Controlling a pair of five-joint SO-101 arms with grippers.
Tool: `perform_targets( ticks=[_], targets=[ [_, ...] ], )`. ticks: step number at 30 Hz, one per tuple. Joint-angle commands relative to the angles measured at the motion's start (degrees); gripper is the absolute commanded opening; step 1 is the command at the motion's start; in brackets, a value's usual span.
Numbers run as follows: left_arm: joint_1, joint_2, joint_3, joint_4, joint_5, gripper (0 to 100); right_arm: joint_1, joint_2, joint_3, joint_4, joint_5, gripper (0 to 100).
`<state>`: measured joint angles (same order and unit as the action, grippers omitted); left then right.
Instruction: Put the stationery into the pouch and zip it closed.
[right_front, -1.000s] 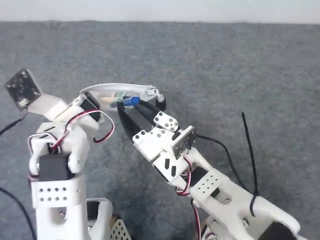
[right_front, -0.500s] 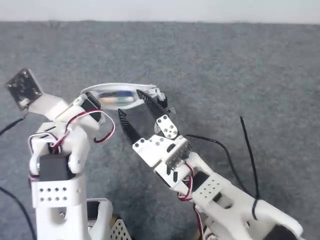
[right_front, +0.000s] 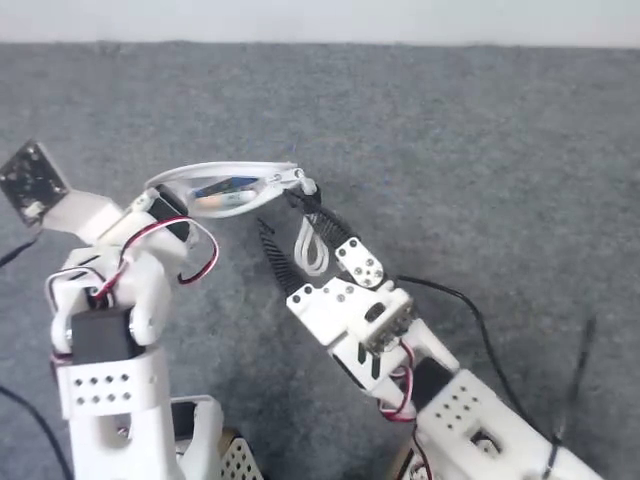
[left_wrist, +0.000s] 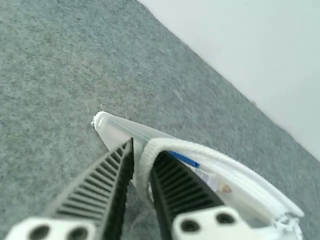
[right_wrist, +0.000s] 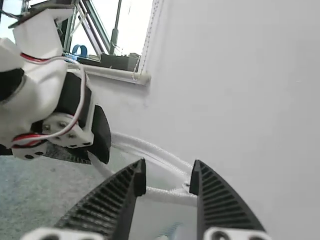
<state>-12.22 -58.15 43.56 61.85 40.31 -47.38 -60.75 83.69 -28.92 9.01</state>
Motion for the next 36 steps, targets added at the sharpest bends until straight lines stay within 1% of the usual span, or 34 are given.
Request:
perform_targets(
  ticks=[1, 3, 6, 9, 13, 17, 20, 22, 26, 29, 36],
  targets=[
    [-0.6, -2.7, -1.0, -0.8, -0.3, 1, 1.2, -12.6, -6.7, 20.4, 0.4, 13.5],
    [-0.6, -2.7, -1.0, -0.8, -0.3, 1, 1.2, -16.8, -7.8, 27.6, 0.4, 13.5],
    [-0.8, -2.7, -0.9, -0.8, -0.3, 1, 1.2, -21.6, -8.3, 34.7, 0.4, 13.4],
    [-2.5, -2.6, -0.9, -0.8, -0.1, 1, 1.2, -24.0, -7.5, 39.2, 0.4, 13.4],
    [-3.2, -2.6, -0.9, -0.9, -0.1, 1, 1.9, -24.0, -5.5, 41.6, 0.4, 13.6],
    [-3.1, -2.5, -0.9, -0.9, -0.1, 1, 4.4, -23.9, -4.0, 41.2, 0.4, 13.7],
    [-3.0, -2.5, -0.9, -0.9, -0.1, 1, 5.0, -21.8, -4.3, 41.1, 0.4, 13.7],
    [-2.8, -2.5, -0.9, -0.9, -0.1, 1, 5.0, -17.9, -5.8, 41.0, -0.1, 13.7],
    [-2.8, -2.5, -0.9, -0.9, -0.1, 1, 7.1, -6.5, -11.0, 39.0, -4.9, 13.7],
    [-2.8, -2.5, -0.9, -0.9, -0.1, 1, 9.2, 1.5, -13.0, 34.9, -6.2, 13.8],
    [-2.8, -2.5, -0.9, -0.9, -0.1, 1, 9.4, 14.0, -13.8, 21.7, -5.8, 13.8]
  ],
)
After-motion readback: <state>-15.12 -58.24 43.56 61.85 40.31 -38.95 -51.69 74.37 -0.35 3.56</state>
